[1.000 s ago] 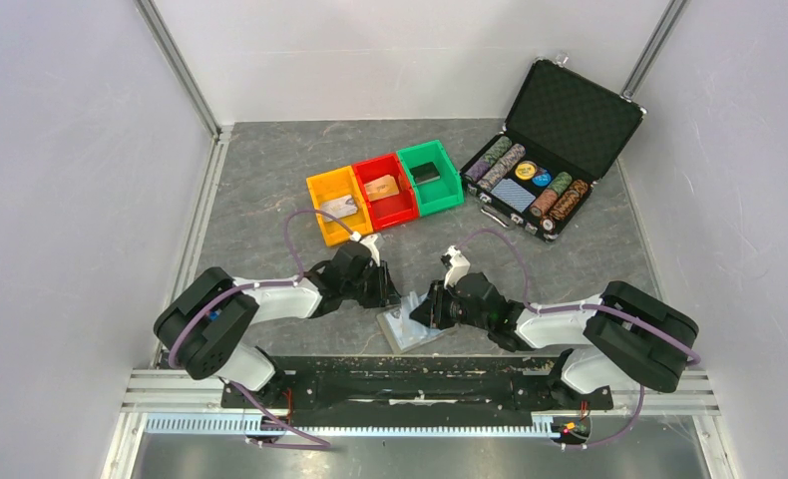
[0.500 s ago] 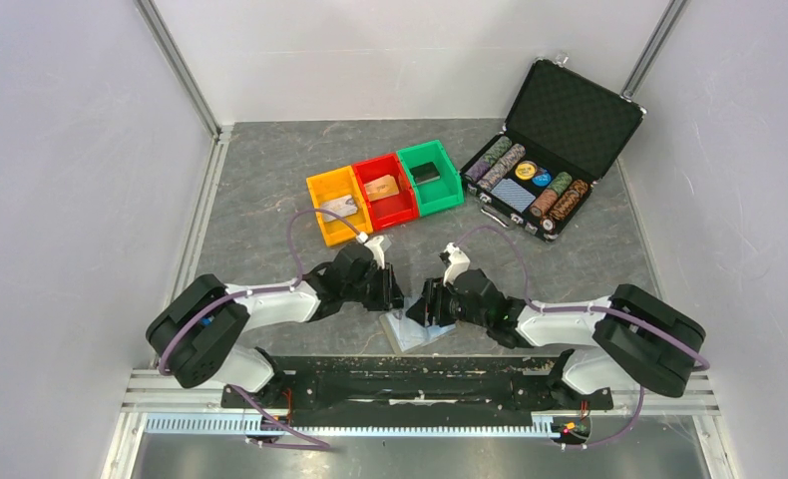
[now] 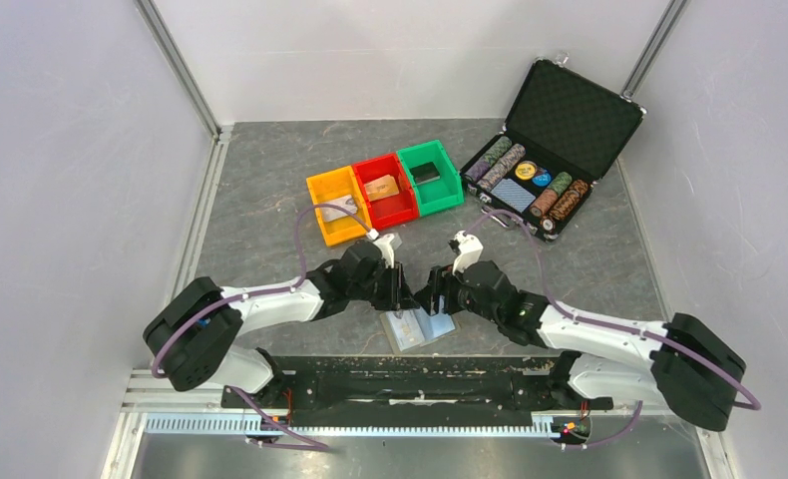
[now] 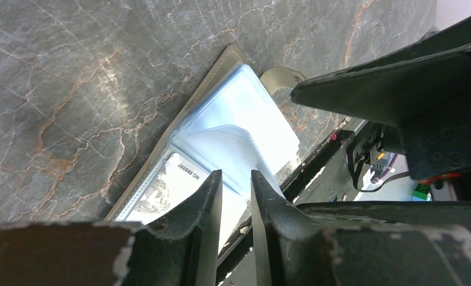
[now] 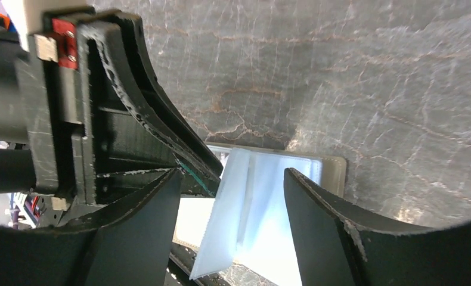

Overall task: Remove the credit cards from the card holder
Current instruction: Remove the credit card from the card holder.

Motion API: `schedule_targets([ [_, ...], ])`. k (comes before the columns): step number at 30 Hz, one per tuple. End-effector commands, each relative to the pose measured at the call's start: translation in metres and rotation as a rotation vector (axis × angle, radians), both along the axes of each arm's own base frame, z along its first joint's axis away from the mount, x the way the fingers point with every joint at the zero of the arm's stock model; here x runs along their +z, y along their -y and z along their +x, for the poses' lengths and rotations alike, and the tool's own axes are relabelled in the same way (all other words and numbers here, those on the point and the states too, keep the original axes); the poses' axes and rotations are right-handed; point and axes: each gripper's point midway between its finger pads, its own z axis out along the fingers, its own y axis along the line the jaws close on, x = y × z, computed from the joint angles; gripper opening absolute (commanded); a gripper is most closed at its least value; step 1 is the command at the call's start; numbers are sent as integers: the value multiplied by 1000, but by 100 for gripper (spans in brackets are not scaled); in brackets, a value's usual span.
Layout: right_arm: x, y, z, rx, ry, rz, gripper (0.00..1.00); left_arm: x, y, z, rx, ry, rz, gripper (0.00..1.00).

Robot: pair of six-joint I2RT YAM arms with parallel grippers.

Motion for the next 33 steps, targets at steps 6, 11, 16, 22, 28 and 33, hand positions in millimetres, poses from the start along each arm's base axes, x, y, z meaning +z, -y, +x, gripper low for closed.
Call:
schedule_targets([
  [6,42,15,13,-35,142,-19,58,19,24,1,-35,7,-79,31],
  [11,54,8,2,37,164,42,45,14,29,3,-44,-6,-85,32],
  [16,58,-1,-8,102,158,92,37,14,39,7,-44,-22,-109,33],
  [22,46,-11,-23,172,104,145,36,6,40,17,-20,-11,-58,33],
  [28,17,-21,-39,243,15,159,35,3,19,32,71,29,58,35],
  [33,-8,-17,-39,219,-27,126,34,11,-8,42,177,52,121,35],
])
